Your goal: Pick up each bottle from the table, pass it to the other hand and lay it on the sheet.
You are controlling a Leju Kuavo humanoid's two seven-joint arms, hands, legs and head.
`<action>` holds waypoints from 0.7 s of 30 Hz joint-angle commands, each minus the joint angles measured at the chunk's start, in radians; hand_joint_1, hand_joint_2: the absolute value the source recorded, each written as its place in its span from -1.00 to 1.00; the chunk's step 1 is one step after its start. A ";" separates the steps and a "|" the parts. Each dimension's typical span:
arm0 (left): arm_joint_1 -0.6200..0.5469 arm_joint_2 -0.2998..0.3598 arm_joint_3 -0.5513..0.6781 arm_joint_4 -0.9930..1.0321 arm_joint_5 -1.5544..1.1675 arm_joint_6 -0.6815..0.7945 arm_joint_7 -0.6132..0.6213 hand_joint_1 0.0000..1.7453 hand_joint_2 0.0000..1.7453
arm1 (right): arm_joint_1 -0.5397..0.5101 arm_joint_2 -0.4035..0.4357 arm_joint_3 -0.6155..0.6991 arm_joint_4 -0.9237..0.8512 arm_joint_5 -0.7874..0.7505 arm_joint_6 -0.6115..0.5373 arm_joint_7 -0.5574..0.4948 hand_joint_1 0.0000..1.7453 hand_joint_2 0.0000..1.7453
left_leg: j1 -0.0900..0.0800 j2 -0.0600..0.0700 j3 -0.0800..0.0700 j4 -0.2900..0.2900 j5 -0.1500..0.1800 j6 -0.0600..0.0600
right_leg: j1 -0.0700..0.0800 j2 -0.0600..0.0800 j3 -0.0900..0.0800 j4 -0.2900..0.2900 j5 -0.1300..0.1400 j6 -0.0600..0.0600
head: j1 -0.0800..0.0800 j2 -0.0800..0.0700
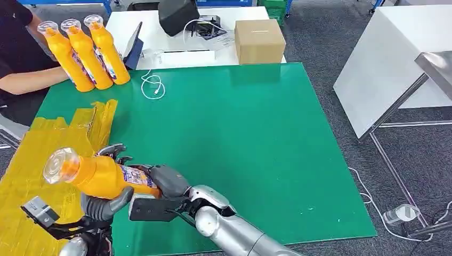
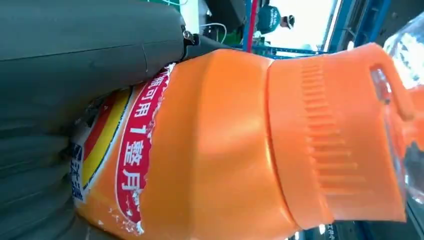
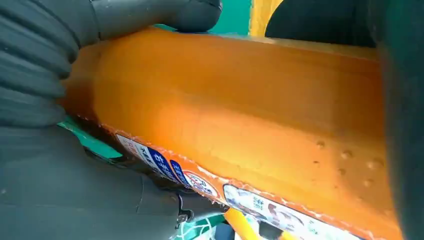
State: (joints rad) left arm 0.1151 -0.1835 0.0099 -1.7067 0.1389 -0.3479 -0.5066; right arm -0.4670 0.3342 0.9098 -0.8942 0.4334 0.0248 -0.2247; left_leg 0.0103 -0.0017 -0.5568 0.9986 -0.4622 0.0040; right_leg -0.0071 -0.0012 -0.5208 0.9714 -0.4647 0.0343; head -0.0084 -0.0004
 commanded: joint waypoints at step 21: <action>-0.127 0.312 0.110 0.334 -1.283 0.634 0.155 1.00 1.00 | 0.059 -0.216 -0.241 -0.269 -0.105 0.029 -0.019 -1.00 1.00 | 0.000 -0.001 0.003 -0.003 0.001 0.000 | 0.000 -0.002 0.004 -0.002 0.000 -0.001 | 0.000 0.000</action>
State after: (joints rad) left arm 0.0277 -0.0312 0.0321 -1.6345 -0.8999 0.1935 -0.4409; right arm -0.4169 0.2334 0.7667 -1.0182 0.3784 -0.0003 -0.2224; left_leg 0.0104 -0.0018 -0.5569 0.9985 -0.4619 0.0043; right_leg -0.0069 -0.0012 -0.5206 0.9717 -0.4645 0.0343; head -0.0080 -0.0004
